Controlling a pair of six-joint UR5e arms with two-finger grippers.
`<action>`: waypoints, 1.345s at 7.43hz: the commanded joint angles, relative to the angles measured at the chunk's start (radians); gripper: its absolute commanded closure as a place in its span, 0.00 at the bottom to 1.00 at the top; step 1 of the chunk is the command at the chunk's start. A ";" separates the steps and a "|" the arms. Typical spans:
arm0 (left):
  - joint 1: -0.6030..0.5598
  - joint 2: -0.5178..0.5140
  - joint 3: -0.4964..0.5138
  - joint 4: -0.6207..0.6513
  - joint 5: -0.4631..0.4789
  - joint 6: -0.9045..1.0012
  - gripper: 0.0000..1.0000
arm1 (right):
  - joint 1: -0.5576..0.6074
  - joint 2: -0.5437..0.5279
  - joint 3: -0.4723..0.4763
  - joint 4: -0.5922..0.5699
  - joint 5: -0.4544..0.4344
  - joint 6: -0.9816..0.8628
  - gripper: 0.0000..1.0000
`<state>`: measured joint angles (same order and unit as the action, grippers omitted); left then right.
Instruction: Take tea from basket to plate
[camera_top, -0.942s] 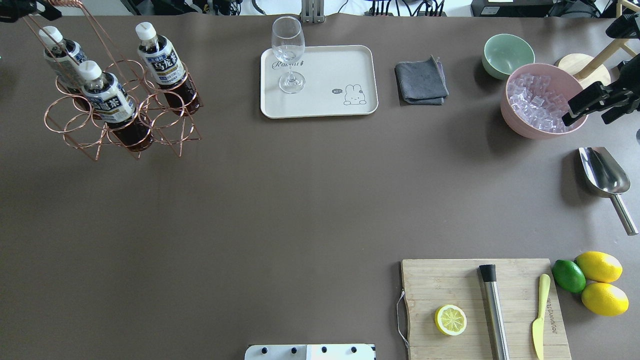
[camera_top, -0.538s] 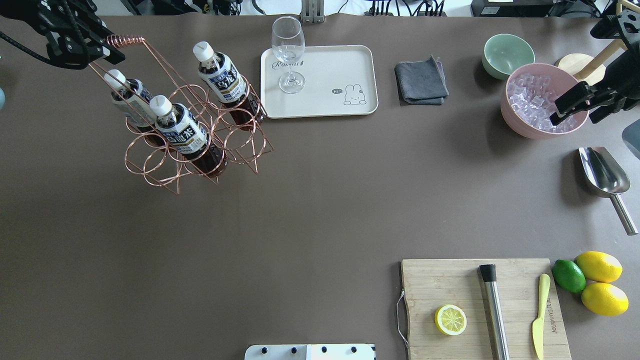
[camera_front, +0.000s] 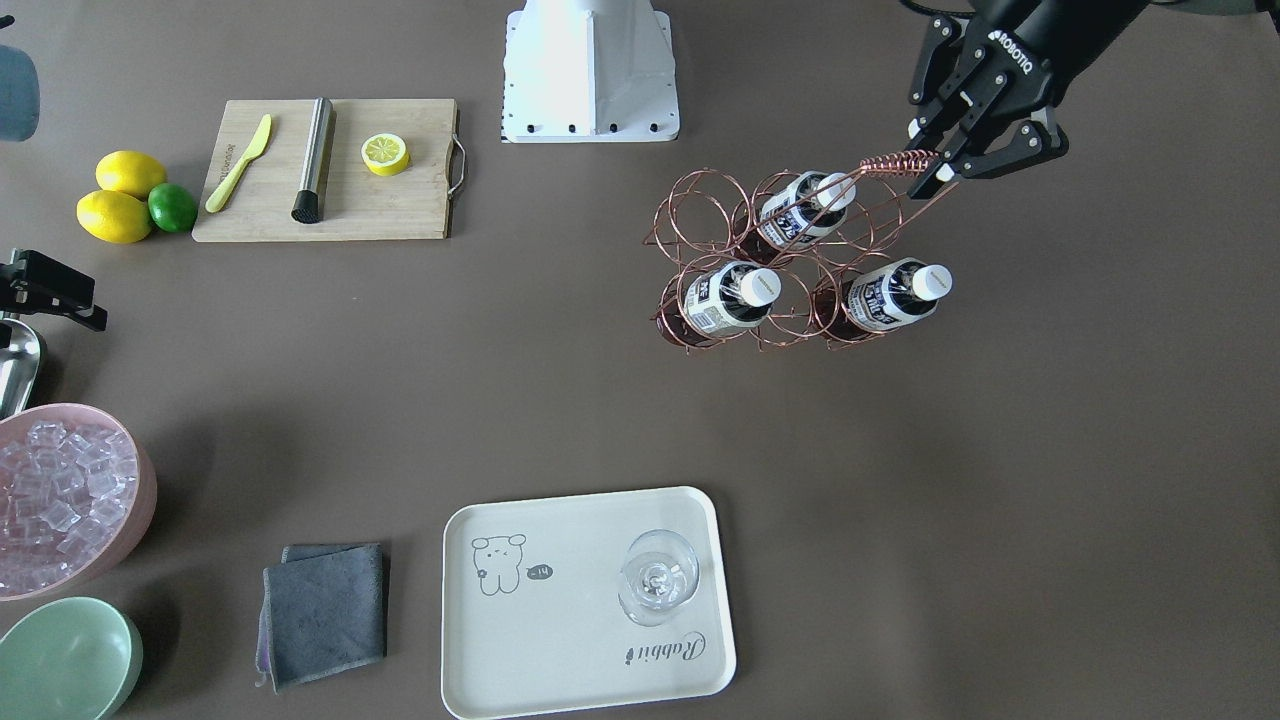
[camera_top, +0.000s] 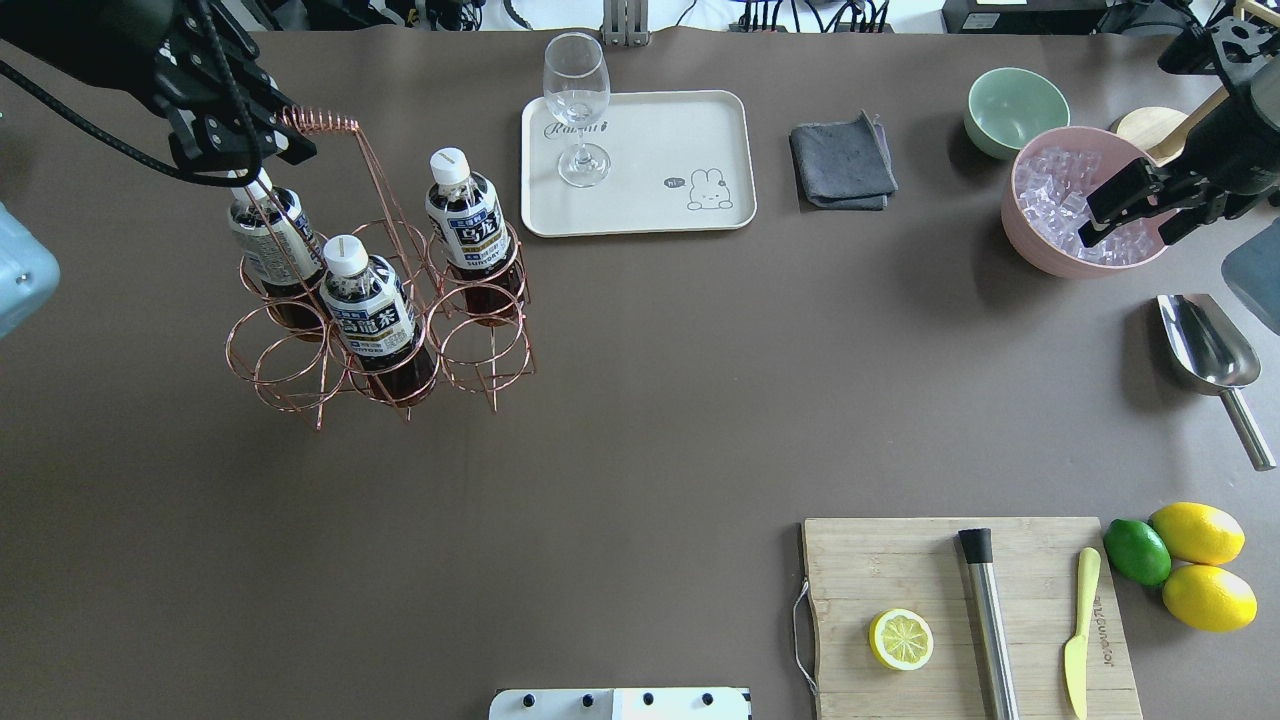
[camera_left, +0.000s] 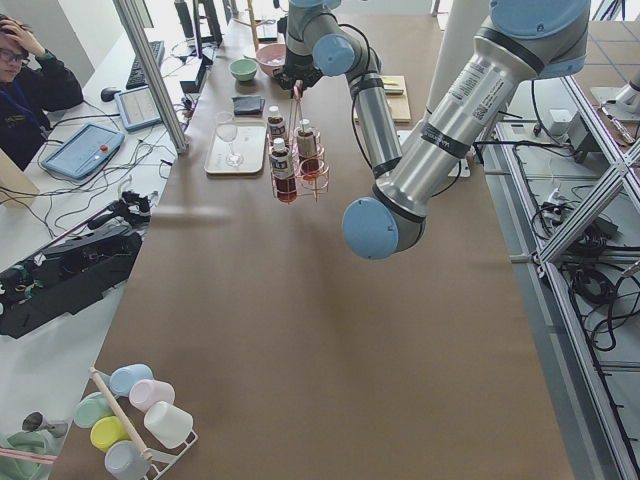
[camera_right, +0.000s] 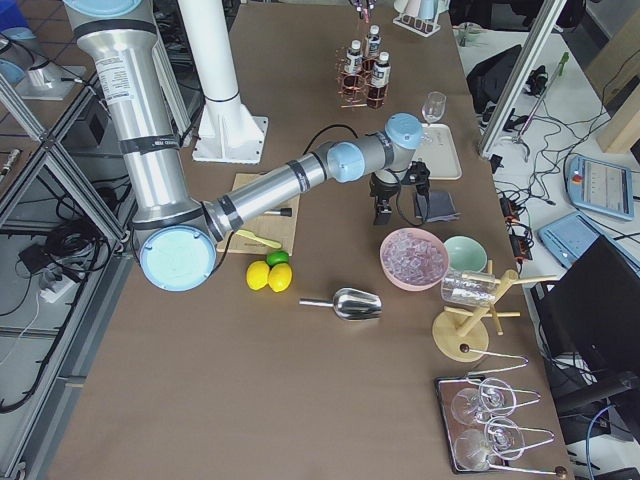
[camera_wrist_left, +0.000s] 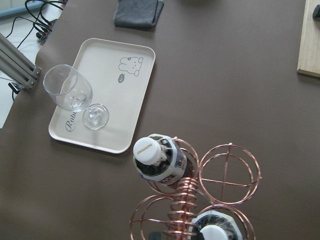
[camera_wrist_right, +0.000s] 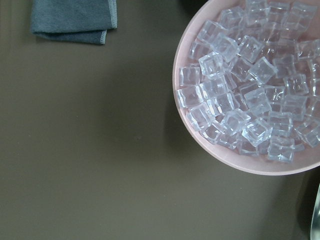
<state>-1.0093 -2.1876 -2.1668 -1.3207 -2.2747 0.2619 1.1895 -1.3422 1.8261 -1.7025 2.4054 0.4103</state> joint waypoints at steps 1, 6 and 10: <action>0.140 -0.058 0.022 -0.006 0.047 -0.079 1.00 | -0.004 0.001 -0.001 0.001 0.000 0.001 0.00; 0.351 -0.311 0.197 -0.017 0.211 -0.200 1.00 | -0.016 0.005 -0.001 0.004 0.000 0.022 0.00; 0.376 -0.313 0.241 -0.060 0.211 -0.202 1.00 | -0.033 0.038 -0.001 0.006 0.007 0.183 0.00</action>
<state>-0.6409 -2.4999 -1.9475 -1.3610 -2.0636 0.0609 1.1640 -1.3152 1.8244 -1.6991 2.4075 0.5070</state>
